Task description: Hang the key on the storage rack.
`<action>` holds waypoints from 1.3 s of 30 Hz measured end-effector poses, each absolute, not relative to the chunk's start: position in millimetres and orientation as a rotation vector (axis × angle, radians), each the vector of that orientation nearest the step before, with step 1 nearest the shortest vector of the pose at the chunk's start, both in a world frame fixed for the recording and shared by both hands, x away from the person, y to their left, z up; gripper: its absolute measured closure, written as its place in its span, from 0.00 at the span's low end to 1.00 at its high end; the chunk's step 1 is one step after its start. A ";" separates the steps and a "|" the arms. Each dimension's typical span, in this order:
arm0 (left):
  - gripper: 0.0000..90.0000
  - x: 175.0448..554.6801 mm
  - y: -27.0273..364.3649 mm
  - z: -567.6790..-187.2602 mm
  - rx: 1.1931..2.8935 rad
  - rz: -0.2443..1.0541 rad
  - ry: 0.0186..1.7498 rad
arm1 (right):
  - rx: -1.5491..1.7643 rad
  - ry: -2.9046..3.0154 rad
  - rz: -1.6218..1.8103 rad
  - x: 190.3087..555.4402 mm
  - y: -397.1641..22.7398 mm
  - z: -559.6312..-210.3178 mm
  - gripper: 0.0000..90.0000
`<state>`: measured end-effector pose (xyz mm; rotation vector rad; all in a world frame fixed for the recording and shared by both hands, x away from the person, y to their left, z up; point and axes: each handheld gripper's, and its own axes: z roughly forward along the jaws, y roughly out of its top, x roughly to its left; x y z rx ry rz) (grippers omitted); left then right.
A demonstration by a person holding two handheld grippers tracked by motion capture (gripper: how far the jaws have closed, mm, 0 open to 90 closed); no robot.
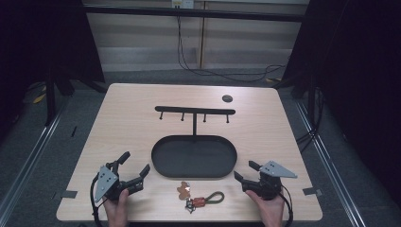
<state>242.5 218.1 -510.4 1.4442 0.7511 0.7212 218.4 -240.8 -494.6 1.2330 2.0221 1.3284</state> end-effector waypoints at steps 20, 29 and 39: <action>0.18 242.4 218.6 -510.4 1.449 0.722 0.748 | 1.195 2.320 1.227 235.5 -206.4 -474.5 0.47; 0.18 242.3 218.6 -510.4 1.450 0.721 0.747 | 1.113 2.442 1.132 259.3 -179.8 -447.1 0.45; 0.18 242.3 218.6 -510.4 1.449 0.722 0.748 | 1.050 2.684 0.999 259.3 -170.0 -442.4 0.50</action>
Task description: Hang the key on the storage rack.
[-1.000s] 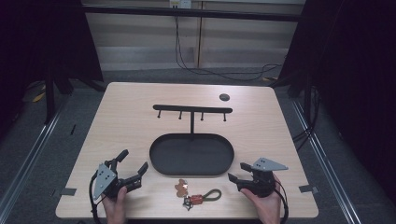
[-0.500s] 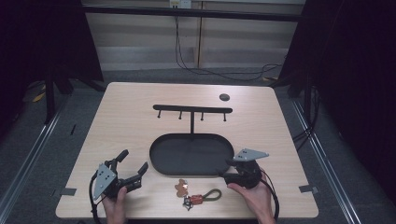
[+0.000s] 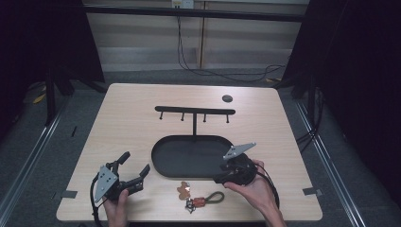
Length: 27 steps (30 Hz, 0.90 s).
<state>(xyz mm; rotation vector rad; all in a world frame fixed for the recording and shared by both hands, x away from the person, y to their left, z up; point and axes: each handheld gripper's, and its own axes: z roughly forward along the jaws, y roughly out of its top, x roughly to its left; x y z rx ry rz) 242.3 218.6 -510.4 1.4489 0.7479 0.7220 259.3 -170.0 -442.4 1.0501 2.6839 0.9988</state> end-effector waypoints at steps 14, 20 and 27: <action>0.18 242.3 218.5 -510.4 1.449 0.722 0.748 | 0.992 2.950 0.792 262.4 -158.4 -448.2 0.71; 0.18 242.4 218.2 -510.4 1.444 0.718 0.751 | 0.987 3.025 0.630 265.1 -153.5 -455.1 0.83; 0.18 242.3 218.5 -510.4 1.449 0.722 0.748 | 0.970 3.089 0.579 269.1 -151.9 -457.5 0.84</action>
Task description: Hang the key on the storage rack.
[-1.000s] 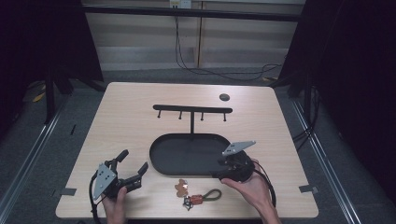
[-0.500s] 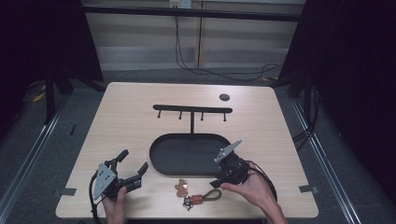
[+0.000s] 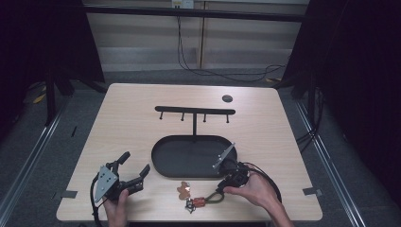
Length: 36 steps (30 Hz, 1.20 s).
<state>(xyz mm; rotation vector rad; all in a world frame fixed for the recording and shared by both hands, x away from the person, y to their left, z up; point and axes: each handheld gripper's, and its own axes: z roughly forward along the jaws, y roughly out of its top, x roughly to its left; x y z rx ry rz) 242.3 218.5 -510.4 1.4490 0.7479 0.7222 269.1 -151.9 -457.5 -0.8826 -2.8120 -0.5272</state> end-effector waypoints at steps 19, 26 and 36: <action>0.18 242.3 218.6 -510.4 1.449 0.721 0.747 | -0.825 -2.878 -0.372 263.3 -149.8 -463.1 0.91; 0.18 242.4 218.6 -510.4 1.449 0.721 0.746 | -0.792 -2.863 -0.367 261.6 -151.3 -463.0 0.89; 0.18 242.3 218.6 -510.4 1.451 0.721 0.746 | -0.704 -2.897 -0.340 258.4 -141.5 -466.0 0.86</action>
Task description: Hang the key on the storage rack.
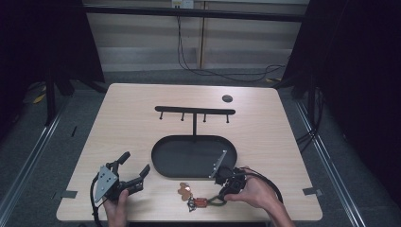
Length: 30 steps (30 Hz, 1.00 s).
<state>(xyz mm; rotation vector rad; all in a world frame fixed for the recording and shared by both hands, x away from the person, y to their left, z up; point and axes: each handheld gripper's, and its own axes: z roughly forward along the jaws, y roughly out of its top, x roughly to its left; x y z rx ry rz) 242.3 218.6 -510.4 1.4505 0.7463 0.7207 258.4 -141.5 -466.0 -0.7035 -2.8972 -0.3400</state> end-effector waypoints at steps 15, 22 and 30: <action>0.18 242.2 218.6 -510.4 1.450 0.721 0.746 | -0.685 -2.974 -0.176 257.8 -124.1 -465.0 0.92; 0.18 242.2 218.6 -510.5 1.450 0.721 0.746 | -0.642 -2.987 -0.085 259.8 -115.5 -464.5 0.93; 0.18 242.3 218.6 -510.4 1.451 0.721 0.746 | -0.777 -2.885 -0.139 270.5 -120.7 -466.0 0.95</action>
